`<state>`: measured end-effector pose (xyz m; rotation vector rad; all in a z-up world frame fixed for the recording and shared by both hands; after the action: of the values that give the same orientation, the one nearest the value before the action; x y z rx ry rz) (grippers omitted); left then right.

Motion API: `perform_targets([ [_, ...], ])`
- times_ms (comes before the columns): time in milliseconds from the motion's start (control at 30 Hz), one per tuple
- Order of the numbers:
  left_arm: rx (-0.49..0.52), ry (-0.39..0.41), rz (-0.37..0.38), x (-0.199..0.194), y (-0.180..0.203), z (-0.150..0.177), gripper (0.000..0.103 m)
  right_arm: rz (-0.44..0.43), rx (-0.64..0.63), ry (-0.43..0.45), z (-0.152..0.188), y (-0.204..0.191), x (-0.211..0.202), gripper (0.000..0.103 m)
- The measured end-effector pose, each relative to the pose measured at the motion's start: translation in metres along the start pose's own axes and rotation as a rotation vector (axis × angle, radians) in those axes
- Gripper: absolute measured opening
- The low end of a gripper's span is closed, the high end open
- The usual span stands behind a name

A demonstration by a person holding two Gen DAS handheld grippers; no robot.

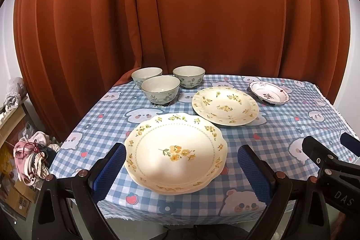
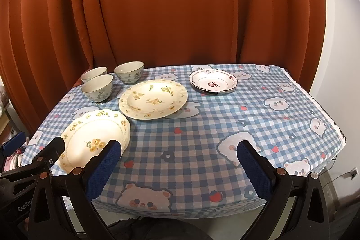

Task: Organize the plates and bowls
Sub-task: 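Move both grippers toward the large yellow-flower plate, then grasp the yellow-flower plate rim with the left gripper while the right gripper grasps it too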

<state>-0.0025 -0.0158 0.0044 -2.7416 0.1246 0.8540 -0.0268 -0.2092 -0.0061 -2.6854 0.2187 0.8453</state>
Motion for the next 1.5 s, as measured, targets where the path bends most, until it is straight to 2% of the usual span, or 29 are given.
perform_targets([
  [567,0.000,-0.011,-0.013,0.004,0.005,-0.001,0.101,0.002,0.005,-0.016,-0.004,0.005,0.013,0.103],
  [967,0.008,-0.025,0.004,0.013,0.000,-0.003,0.100,0.002,0.015,-0.028,-0.004,0.002,0.019,0.103],
  [1267,0.004,-0.069,0.016,0.038,-0.017,-0.005,0.099,0.006,0.018,-0.071,-0.008,-0.016,0.043,0.103],
  [1500,0.006,-0.113,0.027,0.072,-0.043,-0.017,0.097,0.009,0.008,-0.111,-0.016,-0.048,0.071,0.103],
])
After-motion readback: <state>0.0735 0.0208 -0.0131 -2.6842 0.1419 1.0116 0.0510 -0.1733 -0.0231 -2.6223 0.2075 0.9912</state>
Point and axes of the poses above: each gripper's, at about its wrist camera, not at the fingertips, and x roughly the way its jaws point, y to its right, z to its underside, the point moved 1 cm from there along x, roughly the way its jaws point, and after that the axes turned 15 degrees about x, right-handed, at the moved point
